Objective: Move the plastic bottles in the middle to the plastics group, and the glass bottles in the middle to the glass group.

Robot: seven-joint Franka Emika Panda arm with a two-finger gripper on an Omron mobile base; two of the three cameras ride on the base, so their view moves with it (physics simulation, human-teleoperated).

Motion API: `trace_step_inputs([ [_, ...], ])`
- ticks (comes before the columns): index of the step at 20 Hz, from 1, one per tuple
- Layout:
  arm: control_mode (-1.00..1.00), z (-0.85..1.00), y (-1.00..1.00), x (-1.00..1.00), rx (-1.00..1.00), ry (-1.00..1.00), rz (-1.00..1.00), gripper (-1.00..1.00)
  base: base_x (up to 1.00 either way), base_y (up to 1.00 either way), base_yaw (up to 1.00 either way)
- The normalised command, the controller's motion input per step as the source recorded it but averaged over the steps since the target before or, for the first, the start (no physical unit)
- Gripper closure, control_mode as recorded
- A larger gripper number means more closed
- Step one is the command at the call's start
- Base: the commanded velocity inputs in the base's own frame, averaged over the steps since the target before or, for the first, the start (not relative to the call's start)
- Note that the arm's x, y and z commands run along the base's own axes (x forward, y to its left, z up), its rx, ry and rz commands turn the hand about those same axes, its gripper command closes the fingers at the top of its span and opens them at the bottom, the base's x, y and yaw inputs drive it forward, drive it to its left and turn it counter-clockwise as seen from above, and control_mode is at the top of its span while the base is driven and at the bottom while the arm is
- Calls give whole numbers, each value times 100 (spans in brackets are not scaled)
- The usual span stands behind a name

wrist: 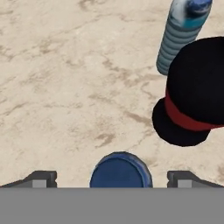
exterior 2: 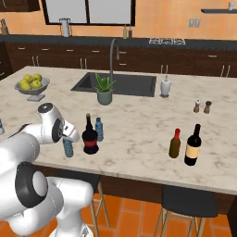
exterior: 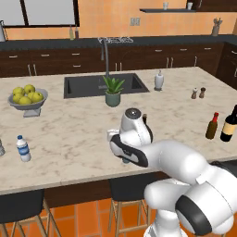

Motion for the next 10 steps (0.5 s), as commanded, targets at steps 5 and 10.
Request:
trace_step_inputs([
  [5,-100,0,0,0,0,0,0,100,0,0,0],
  [10,-100,0,0,0,0,0,0,100,0,0,0],
])
